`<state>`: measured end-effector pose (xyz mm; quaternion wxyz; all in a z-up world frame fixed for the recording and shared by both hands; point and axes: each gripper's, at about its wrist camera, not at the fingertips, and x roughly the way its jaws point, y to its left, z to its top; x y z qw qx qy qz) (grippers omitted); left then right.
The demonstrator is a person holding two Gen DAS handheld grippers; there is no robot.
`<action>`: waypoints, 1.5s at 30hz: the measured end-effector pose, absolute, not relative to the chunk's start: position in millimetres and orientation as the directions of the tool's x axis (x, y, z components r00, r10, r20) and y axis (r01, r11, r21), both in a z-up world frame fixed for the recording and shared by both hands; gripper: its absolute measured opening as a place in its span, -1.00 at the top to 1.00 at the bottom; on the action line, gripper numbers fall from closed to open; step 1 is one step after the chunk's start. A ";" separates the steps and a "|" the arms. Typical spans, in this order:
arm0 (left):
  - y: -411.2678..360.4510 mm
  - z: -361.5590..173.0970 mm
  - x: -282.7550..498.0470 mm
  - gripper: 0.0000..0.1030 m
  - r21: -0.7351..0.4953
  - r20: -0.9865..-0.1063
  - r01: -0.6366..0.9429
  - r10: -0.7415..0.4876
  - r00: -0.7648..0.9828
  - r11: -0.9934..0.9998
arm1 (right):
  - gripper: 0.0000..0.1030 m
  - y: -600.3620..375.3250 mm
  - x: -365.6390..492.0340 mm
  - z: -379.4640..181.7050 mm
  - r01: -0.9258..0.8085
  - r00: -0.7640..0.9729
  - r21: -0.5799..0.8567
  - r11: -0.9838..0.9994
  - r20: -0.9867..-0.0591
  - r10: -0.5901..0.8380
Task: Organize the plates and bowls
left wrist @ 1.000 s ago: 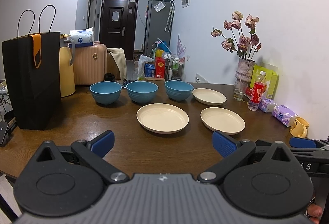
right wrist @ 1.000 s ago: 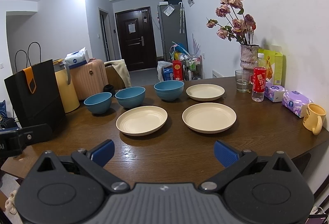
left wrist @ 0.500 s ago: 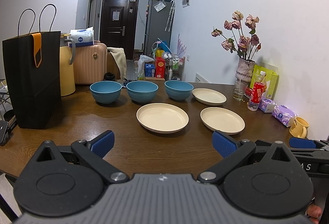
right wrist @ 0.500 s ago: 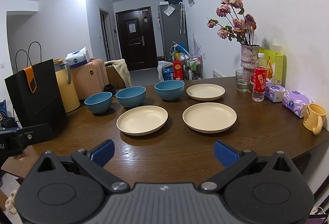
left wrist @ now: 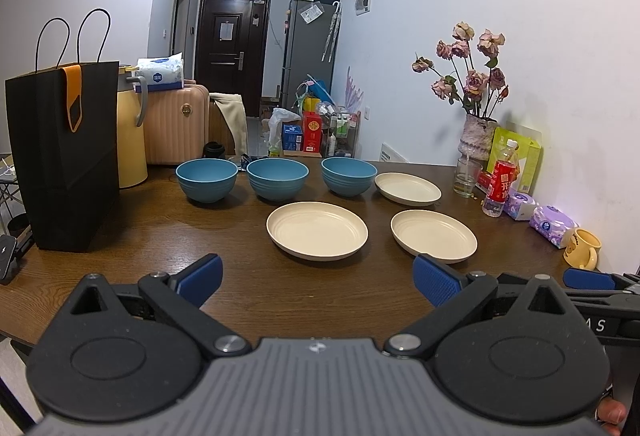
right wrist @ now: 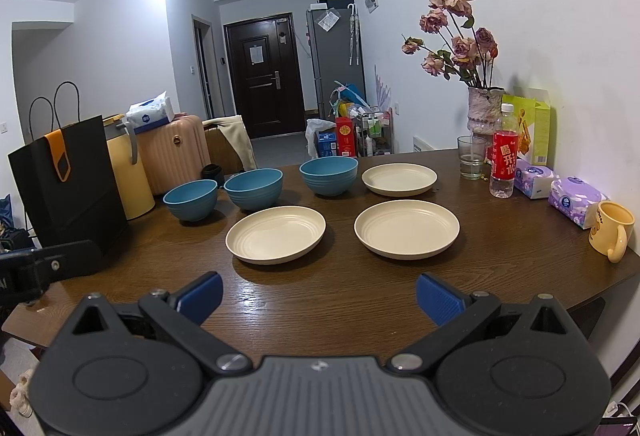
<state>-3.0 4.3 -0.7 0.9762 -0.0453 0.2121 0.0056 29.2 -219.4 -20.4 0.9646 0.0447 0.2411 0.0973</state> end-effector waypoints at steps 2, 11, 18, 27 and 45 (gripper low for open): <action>4.3 -0.8 -2.8 -1.00 -0.087 -0.415 -0.030 -0.009 0.910 0.996 | -1.00 -219.3 29.3 -20.5 -0.166 0.864 0.133 0.977 -0.457 0.210; 4.0 -2.9 -2.5 -1.00 -0.089 -0.423 -0.028 -0.013 0.906 0.996 | -1.00 -221.3 28.1 -26.6 -0.164 0.860 0.137 0.977 -0.464 0.210; 1.8 -6.1 4.9 -1.00 -0.093 -0.435 -0.028 -0.016 0.900 0.995 | -1.00 -222.9 33.8 -26.4 -0.164 0.856 0.140 0.976 -0.472 0.211; 2.4 -7.6 12.1 -1.00 -0.097 -0.445 -0.024 -0.022 0.895 0.995 | -1.00 -222.4 41.8 -27.2 -0.167 0.846 0.148 0.975 -0.486 0.219; 23.4 -5.7 63.9 -1.00 -0.114 -0.473 -0.016 -0.040 0.880 0.993 | -1.00 -204.1 86.5 -32.5 -0.173 0.813 0.166 0.971 -0.532 0.236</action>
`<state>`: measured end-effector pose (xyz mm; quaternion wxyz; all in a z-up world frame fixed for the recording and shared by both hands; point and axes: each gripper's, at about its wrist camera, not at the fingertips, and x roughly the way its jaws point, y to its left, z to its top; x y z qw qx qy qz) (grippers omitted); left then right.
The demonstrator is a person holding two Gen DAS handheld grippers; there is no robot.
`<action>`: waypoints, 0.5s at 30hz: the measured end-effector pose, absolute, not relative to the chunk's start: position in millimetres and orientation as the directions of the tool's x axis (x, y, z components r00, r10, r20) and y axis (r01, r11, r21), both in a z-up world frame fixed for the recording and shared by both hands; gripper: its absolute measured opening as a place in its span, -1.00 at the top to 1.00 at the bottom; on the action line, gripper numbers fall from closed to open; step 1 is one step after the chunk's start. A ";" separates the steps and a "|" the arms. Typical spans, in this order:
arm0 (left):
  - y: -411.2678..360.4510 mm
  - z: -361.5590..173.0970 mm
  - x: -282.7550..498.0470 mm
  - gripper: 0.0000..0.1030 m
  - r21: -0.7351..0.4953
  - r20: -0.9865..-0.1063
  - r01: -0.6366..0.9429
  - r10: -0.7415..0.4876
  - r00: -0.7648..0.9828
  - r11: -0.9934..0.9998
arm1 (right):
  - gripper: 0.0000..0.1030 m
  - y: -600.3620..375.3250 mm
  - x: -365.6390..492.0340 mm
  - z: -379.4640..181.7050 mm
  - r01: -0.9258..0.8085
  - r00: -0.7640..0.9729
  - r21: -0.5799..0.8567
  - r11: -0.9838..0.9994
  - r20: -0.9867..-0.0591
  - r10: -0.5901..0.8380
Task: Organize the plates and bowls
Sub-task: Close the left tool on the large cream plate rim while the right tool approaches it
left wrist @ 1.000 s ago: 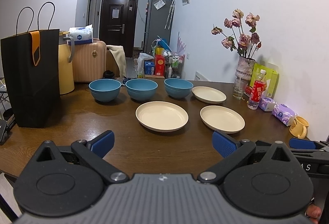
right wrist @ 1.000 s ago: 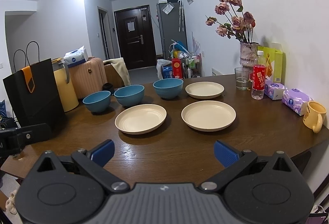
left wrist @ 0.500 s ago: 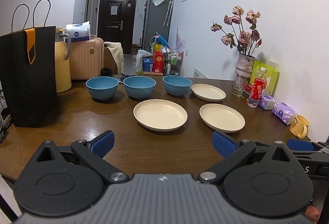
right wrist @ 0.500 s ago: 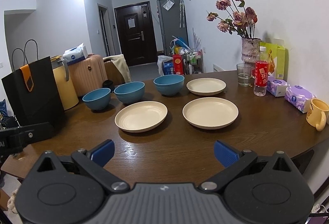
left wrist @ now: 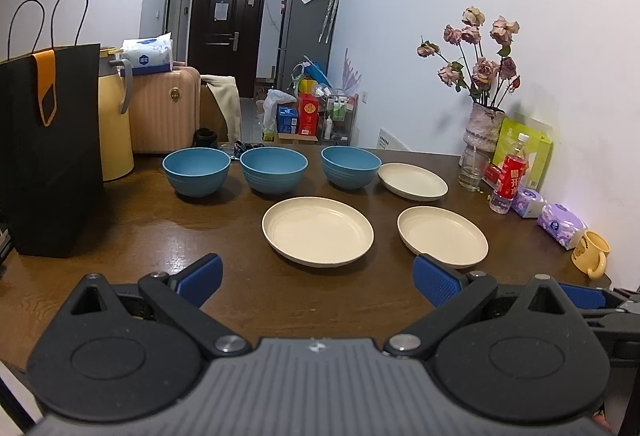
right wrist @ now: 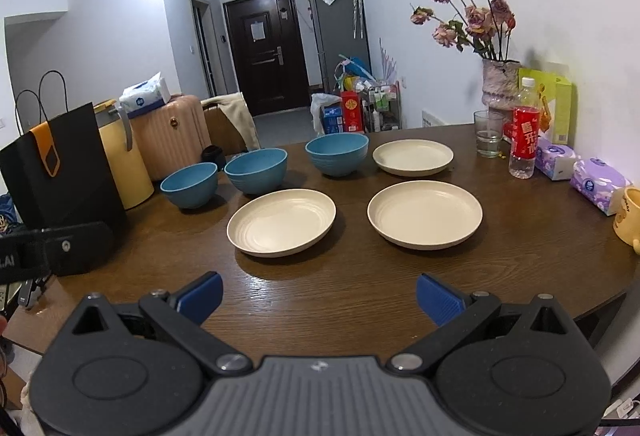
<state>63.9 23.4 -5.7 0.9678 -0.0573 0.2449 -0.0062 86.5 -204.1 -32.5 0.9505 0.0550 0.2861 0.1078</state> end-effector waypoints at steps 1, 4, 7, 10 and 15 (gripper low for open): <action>24.7 -5.7 67.3 -1.00 -0.116 -0.474 -0.015 -0.042 0.879 0.993 | -1.00 -202.9 89.8 -32.8 -0.173 0.811 0.170 0.970 -0.535 0.238; 30.2 -6.7 80.7 -1.00 -0.124 -0.482 -0.011 -0.051 0.875 0.992 | -1.00 -200.0 99.6 -33.9 -0.170 0.805 0.180 0.969 -0.541 0.242; 35.3 -7.7 93.1 -1.00 -0.130 -0.491 -0.007 -0.058 0.869 0.992 | -1.00 -197.2 108.2 -35.4 -0.155 0.803 0.181 0.971 -0.549 0.230; 40.1 -8.7 107.4 -1.00 -0.132 -0.501 0.002 -0.069 0.863 0.991 | -1.00 -193.4 118.9 -37.2 -0.135 0.802 0.183 0.974 -0.557 0.216; 49.7 -11.7 129.8 -1.00 -0.137 -0.518 0.015 -0.084 0.851 0.990 | -1.00 -188.1 135.2 -42.2 -0.104 0.793 0.190 0.976 -0.577 0.197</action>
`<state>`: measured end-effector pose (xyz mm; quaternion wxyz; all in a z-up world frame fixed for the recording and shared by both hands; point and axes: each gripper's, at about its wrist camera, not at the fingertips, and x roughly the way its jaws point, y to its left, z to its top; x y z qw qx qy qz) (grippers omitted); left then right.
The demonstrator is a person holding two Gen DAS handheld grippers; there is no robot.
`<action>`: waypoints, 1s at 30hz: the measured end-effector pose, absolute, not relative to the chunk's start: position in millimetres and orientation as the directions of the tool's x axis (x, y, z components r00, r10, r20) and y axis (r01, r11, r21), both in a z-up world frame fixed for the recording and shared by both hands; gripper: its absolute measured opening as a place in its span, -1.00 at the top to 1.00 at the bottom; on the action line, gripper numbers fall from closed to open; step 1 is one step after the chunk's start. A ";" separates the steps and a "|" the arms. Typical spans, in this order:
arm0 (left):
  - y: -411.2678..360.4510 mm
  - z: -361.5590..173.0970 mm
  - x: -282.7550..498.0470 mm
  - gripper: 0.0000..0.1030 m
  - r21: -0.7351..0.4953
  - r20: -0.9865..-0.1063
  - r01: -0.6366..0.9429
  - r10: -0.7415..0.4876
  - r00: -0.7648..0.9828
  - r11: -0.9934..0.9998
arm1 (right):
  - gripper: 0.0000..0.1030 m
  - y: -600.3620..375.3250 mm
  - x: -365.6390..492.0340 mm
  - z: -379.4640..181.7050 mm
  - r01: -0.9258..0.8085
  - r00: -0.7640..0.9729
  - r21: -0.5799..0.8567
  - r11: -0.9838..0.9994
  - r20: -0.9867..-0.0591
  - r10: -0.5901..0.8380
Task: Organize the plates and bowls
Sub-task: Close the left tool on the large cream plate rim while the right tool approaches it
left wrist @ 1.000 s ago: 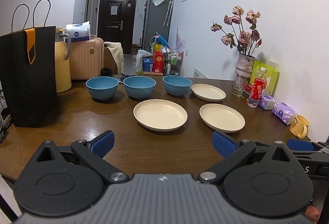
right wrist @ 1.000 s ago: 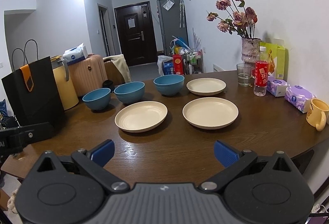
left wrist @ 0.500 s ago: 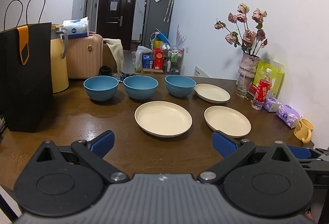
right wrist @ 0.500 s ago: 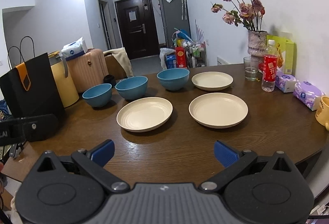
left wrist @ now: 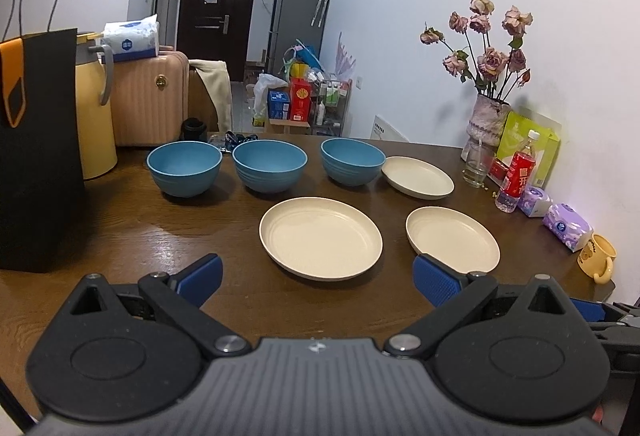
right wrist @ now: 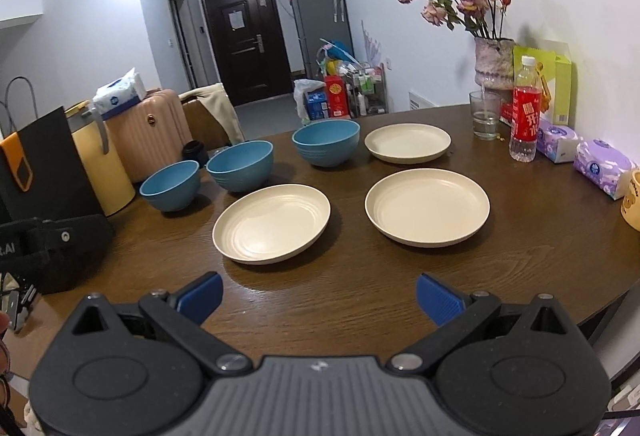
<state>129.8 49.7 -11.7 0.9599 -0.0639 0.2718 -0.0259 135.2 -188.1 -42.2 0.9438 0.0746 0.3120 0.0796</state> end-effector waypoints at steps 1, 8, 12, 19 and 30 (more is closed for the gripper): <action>51.3 -12.3 133.6 -1.00 -0.138 -0.521 0.017 -0.087 0.849 0.990 | -1.00 -186.7 138.4 -43.3 -0.097 0.791 0.190 0.977 -0.581 0.192; 68.4 -18.9 160.6 -1.00 -0.153 -0.544 0.021 -0.102 0.833 0.988 | -1.00 -175.7 162.3 -52.0 -0.062 0.769 0.192 0.979 -0.616 0.169; 78.0 -21.8 178.3 -1.00 -0.161 -0.555 0.024 -0.111 0.824 0.987 | -1.00 -168.7 175.0 -55.9 -0.049 0.759 0.187 0.981 -0.631 0.158; 97.3 -33.4 209.4 -1.00 -0.182 -0.588 0.022 -0.127 0.799 0.983 | -1.00 -152.8 197.4 -65.0 -0.024 0.735 0.179 0.984 -0.664 0.138; 116.4 -57.4 258.5 -1.00 -0.194 -0.646 0.016 -0.140 0.751 0.981 | -1.00 -136.5 241.5 -81.2 0.025 0.680 0.169 0.985 -0.726 0.107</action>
